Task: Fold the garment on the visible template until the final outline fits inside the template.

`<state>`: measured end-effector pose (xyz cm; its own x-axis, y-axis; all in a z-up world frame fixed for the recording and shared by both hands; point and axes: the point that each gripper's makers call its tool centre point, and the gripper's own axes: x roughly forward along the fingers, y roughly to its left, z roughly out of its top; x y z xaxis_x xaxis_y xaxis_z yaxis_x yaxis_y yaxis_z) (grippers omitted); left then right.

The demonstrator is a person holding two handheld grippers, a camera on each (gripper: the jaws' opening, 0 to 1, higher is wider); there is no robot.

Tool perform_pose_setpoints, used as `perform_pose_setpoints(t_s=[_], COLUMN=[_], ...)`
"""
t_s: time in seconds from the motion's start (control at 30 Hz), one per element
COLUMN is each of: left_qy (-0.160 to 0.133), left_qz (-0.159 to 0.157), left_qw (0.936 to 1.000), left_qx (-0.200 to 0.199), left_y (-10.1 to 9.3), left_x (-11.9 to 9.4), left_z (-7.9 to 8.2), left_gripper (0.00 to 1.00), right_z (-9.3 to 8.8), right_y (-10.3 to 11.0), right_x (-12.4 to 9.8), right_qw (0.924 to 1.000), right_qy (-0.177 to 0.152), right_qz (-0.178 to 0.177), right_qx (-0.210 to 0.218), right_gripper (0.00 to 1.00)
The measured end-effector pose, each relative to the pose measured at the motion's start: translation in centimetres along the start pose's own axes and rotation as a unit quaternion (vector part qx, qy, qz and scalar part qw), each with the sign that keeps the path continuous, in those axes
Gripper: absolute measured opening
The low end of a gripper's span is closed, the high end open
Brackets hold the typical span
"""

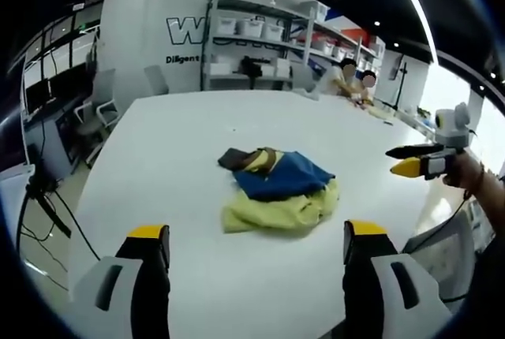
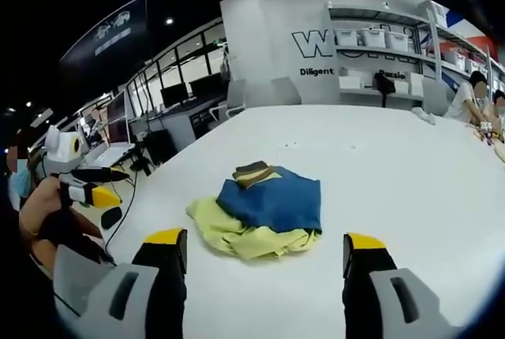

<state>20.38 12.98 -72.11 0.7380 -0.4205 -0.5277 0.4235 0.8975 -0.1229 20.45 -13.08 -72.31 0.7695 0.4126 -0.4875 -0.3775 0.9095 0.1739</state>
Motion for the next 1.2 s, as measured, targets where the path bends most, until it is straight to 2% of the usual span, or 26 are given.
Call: perform_pose_setpoints(t_s=[0.37, 0.7, 0.8, 0.87, 0.93, 1.1, 1.2], left_qy=[0.015, 0.031, 0.027, 0.034, 0.041, 0.037, 0.053], left_qz=[0.009, 0.008, -0.006, -0.005, -0.007, -0.017, -0.018], left_qw=[0.9998, 0.9995, 0.9996, 0.9994, 0.9991, 0.9991, 0.9984], left_qx=[-0.003, -0.003, 0.006, 0.006, 0.002, -0.012, -0.010], left_y=[1.4, 2.1, 1.9, 2.0, 2.0, 1.9, 2.1], left_x=[2.2, 4.5, 5.3, 5.9, 6.6, 8.2, 9.4], left_z=[-0.1, -0.4, -0.2, -0.5, -0.8, -0.9, -1.6], left_gripper=[0.85, 0.83, 0.84, 0.82, 0.81, 0.79, 0.76], right_z=[0.3, -0.3, -0.6, -0.6, -0.6, -0.5, -0.7], right_y=[0.5, 0.7, 0.7, 0.7, 0.4, 0.4, 0.4], right_x=[3.1, 6.0, 6.8, 7.3, 8.1, 9.9, 10.9], right_qw=[0.9997, 0.9990, 0.9988, 0.9986, 0.9986, 0.9981, 0.9978], right_qy=[0.006, 0.021, 0.026, 0.023, 0.024, 0.021, 0.023], right_qz=[0.021, 0.037, 0.040, 0.043, 0.039, 0.048, 0.053], right_qx=[-0.011, -0.013, -0.014, -0.020, -0.025, -0.032, -0.032], right_gripper=[0.75, 0.73, 0.73, 0.72, 0.70, 0.68, 0.64])
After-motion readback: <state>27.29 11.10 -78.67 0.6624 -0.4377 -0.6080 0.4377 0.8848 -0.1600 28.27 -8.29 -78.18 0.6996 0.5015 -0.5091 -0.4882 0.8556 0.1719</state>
